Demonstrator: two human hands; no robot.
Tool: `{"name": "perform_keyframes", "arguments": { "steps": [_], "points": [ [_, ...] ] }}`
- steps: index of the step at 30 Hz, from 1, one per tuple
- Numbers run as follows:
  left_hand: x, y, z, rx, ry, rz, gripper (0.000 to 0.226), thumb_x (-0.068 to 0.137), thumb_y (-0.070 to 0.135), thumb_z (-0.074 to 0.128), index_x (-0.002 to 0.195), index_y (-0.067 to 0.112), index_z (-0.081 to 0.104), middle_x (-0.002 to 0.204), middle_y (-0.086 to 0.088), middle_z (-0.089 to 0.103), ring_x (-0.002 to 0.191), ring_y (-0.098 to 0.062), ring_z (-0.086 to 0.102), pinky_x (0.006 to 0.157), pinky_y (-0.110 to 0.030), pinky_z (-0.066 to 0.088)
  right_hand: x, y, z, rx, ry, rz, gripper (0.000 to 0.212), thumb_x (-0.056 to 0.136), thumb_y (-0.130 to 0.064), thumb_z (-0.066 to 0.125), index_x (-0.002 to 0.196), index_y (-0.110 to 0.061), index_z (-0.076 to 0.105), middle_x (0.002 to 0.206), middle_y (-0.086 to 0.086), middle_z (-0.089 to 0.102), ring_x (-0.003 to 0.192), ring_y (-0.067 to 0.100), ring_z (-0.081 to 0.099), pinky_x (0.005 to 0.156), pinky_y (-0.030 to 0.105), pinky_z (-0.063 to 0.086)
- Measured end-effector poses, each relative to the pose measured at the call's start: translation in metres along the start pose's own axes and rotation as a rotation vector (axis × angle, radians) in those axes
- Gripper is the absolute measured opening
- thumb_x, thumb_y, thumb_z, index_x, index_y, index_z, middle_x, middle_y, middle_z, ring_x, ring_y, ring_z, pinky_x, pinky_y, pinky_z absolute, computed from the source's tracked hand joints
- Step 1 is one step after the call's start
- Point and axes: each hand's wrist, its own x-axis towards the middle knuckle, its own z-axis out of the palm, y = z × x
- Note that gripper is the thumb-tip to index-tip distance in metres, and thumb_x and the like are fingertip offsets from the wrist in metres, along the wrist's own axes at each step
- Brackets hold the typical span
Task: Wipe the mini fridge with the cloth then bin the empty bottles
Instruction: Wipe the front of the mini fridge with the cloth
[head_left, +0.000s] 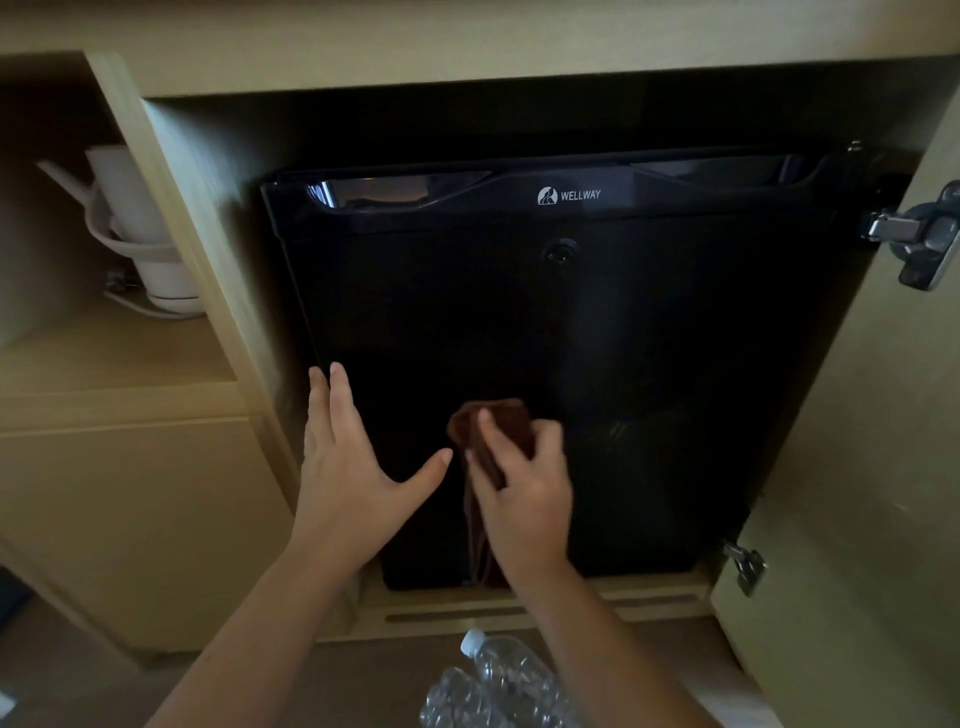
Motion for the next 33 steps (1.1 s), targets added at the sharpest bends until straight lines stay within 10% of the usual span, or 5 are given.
{"name": "perform_keyframes", "arguments": {
  "steps": [4,14,24,29,33],
  "points": [
    [-0.002,0.004,0.004,0.016,0.011,-0.043,0.125,0.05,0.077,0.048,0.144,0.024,-0.013,0.154,0.0,-0.016,0.139,-0.015,-0.007,0.107,-0.035,0.01,0.004,0.008,-0.014,0.024,-0.056,-0.05,0.04,0.079,-0.019,0.069,0.119,-0.02,0.06,0.101,0.012,0.052,0.087,0.024,0.058,0.07,0.035,0.055],
    [0.0,0.007,0.008,-0.013,0.031,-0.037,0.119,0.058,0.067,0.059,0.144,0.025,-0.012,0.154,-0.001,-0.017,0.14,-0.021,-0.006,0.107,-0.038,0.012,0.045,0.043,-0.059,0.059,0.418,0.264,0.038,0.082,-0.017,0.066,0.12,-0.015,0.059,0.108,-0.002,0.036,0.096,0.005,0.046,0.088,0.002,0.034],
    [-0.003,0.021,-0.002,0.102,0.12,0.086,0.105,0.065,0.062,0.056,0.146,0.013,0.01,0.155,-0.01,-0.005,0.141,-0.027,0.001,0.11,-0.051,0.017,0.008,0.0,-0.01,-0.053,-0.019,-0.038,0.044,0.077,-0.019,0.07,0.119,-0.02,0.059,0.105,0.013,0.053,0.091,0.022,0.056,0.071,0.028,0.054],
    [-0.003,0.052,0.014,0.058,0.142,0.205,0.092,0.071,0.049,0.063,0.143,0.009,0.021,0.154,-0.012,0.0,0.141,-0.026,0.001,0.109,-0.056,0.015,0.056,0.02,-0.065,0.13,0.314,0.233,0.04,0.081,-0.018,0.067,0.12,-0.018,0.059,0.105,0.001,0.038,0.091,0.004,0.044,0.087,0.001,0.032],
    [-0.005,0.069,0.032,0.096,0.1,0.345,0.086,0.074,0.046,0.064,0.141,0.007,0.025,0.153,-0.014,0.002,0.141,-0.026,0.001,0.108,-0.049,0.007,0.114,0.042,-0.114,0.133,0.551,0.453,0.039,0.083,-0.024,0.064,0.121,-0.018,0.058,0.104,0.004,0.037,0.082,0.002,0.041,0.072,-0.012,0.021]
  ]
}}
